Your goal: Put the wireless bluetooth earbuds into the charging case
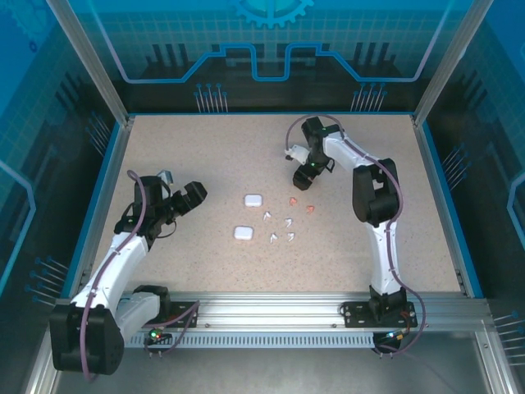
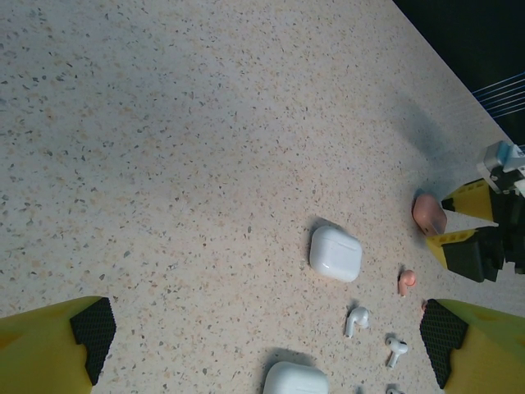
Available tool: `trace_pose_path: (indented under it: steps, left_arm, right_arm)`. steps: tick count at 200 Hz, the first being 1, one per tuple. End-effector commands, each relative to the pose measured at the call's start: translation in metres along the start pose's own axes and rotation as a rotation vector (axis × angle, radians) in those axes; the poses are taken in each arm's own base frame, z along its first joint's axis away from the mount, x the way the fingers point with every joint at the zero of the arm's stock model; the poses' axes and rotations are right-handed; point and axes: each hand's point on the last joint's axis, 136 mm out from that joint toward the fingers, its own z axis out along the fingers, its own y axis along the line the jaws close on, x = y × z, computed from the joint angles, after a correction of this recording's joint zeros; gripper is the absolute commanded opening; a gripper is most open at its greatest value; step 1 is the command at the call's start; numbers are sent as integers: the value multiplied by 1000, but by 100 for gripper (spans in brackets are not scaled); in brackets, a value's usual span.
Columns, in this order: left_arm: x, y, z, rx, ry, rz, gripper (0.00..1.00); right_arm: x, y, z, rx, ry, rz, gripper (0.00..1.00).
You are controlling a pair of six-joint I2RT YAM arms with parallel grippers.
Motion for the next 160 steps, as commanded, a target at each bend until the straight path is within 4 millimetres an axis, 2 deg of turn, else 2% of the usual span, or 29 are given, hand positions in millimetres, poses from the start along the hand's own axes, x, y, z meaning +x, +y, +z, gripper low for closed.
trace_pose_path:
  steps: [1,94,140,145,160]
  left_arm:
    - [-8,-5,-4,-4,-11,6,99]
    - [-8,-5,-5,-7,-6,19,99]
    - [-8,-15,-5,35,10,30,99]
    - [-8,-17,-5,42,15,32,99]
    - [-8,-23,-5,67,27,36,99]
  right_arm:
    - [4,9,11,-34,61,-31,80]
    - [12,15,26,-80,115,-35,60]
    - [-1,18,10,-78,10,-33,51]
    - [-7,17,-3,-60,-22,-36,50]
    - [-10,17,-13,-46,-55,-36,47]
